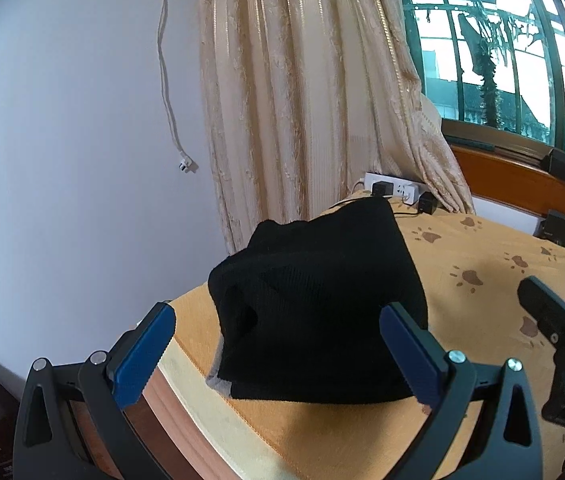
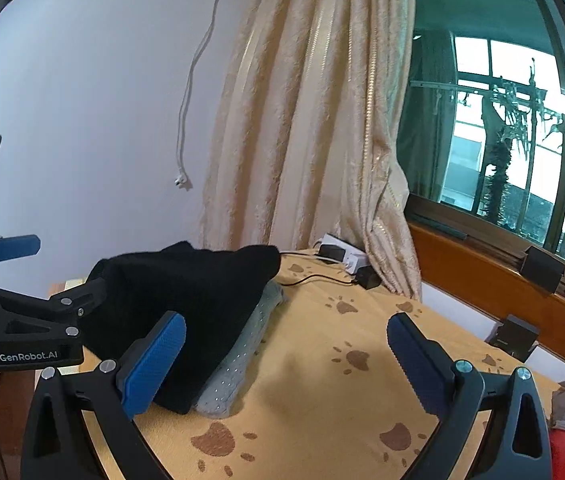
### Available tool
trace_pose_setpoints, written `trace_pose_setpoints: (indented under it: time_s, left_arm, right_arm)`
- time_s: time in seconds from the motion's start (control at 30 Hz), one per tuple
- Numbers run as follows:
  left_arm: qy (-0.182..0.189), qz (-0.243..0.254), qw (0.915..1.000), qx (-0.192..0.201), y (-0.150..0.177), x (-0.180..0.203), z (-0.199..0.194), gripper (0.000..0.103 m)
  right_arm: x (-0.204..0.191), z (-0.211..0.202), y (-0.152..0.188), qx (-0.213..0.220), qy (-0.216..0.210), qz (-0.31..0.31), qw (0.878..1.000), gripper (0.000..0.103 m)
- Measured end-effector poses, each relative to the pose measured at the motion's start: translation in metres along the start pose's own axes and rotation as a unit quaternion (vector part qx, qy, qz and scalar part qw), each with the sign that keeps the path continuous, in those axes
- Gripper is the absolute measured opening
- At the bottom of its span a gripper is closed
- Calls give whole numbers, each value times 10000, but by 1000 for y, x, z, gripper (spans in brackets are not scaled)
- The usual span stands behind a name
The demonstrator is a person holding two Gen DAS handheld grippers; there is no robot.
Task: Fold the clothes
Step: 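Withdraw both open grippers from the stacked black garment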
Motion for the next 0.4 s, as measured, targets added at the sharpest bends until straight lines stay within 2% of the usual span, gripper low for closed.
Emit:
trace_pose_setpoints:
  time_s: [0.23, 0.4]
  left_arm:
    - [-133, 92, 9998, 119, 3, 1, 0, 103]
    - [-92, 93, 9999, 33, 7, 2, 3, 103]
  right_arm:
    - [-5, 9, 10, -182, -65, -53, 9998, 103]
    - [-5, 13, 14, -247, -74, -41, 9997, 103]
Point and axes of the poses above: each gripper's, at about its wrist camera, not at the fingertips, and z roughly the way its jaws point, x to its right, y to its underside, the point moved 8 cm from there along z, roughly the way its jaws point, and after that the axes turned 15 degrees about -y, right-handed, at the moved point
